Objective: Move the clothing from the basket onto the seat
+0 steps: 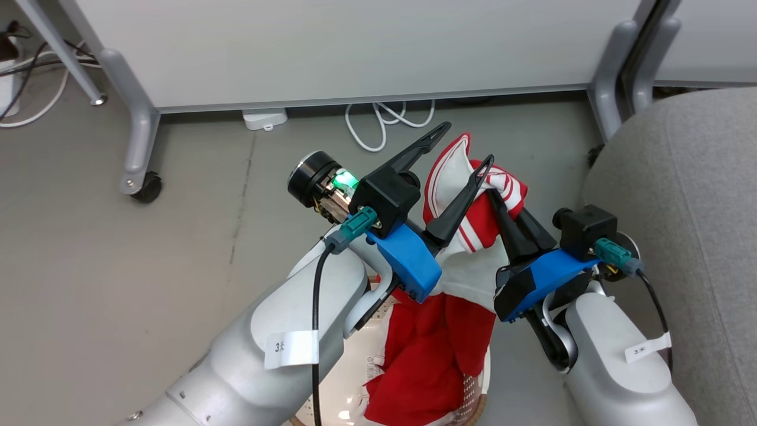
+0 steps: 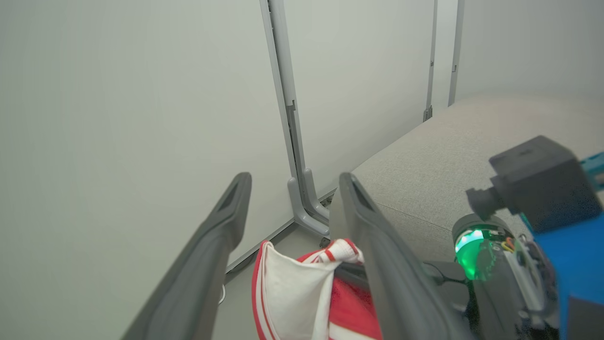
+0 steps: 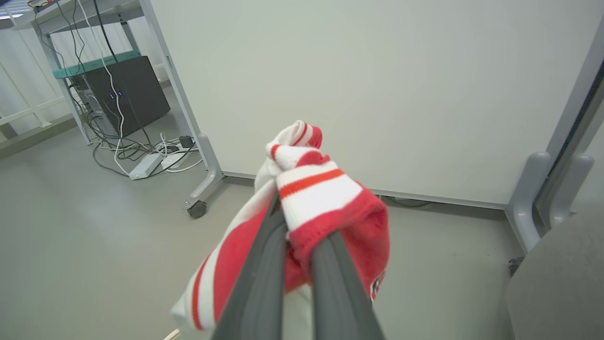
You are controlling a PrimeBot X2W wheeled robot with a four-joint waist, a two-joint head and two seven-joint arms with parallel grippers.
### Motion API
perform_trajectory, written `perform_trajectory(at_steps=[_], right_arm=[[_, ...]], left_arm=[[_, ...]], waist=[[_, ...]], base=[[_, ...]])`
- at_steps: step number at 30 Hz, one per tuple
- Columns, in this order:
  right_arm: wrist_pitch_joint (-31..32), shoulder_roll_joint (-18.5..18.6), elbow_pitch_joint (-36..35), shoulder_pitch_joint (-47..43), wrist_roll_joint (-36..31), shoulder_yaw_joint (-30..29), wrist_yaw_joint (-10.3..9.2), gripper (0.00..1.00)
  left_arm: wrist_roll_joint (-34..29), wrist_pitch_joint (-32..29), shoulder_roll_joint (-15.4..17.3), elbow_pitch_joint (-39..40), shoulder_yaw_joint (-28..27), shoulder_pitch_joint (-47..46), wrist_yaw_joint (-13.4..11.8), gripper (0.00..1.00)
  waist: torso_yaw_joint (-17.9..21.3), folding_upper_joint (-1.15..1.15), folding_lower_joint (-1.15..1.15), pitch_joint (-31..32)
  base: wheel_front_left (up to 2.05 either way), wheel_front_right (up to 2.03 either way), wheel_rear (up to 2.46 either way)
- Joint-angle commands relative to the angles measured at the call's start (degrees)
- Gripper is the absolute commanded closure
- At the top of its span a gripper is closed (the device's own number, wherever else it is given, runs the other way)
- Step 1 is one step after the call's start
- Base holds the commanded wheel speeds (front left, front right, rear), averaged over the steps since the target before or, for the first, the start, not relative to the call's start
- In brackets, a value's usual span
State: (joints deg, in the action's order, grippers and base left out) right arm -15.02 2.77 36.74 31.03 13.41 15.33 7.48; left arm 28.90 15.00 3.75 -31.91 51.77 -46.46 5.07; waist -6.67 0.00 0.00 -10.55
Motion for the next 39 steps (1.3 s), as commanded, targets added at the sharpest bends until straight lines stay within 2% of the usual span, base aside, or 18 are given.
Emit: perform_trajectory(at_steps=[1, 16, 29, 39], right_arm=[[-0.2, 0.2, -0.9, 0.1, -0.7, -0.6, 0.03, 1.00], [-0.2, 0.2, -8.0, -3.1, -6.4, -8.9, 0.03, 1.00], [-0.2, 0.2, -14.2, -4.3, -6.8, -13.1, 0.03, 1.00], [-0.2, 0.2, -18.5, -7.0, -6.3, -15.2, 0.03, 1.00]], left_arm=[[-0.4, 0.3, 0.3, 0.1, -0.1, 0.3, 0.0, 0.00], [-1.6, 0.3, 1.6, 1.0, 1.0, 0.6, -0.4, 0.00], [-2.3, -0.9, 2.6, 2.1, 3.6, 1.2, -0.4, 0.00], [-2.8, -2.2, 3.5, 3.5, 5.3, 1.5, -0.5, 0.00]], waist=[[1.3, 0.00, 0.00, -0.7], [9.6, 0.00, 0.00, -3.3], [18.9, 0.00, 0.00, -5.6], [24.6, 0.00, 0.00, -7.5]], base=[[0.00, 0.00, 0.00], [0.00, 0.00, 0.00], [0.00, 0.00, 0.00], [0.00, 0.00, 0.00]])
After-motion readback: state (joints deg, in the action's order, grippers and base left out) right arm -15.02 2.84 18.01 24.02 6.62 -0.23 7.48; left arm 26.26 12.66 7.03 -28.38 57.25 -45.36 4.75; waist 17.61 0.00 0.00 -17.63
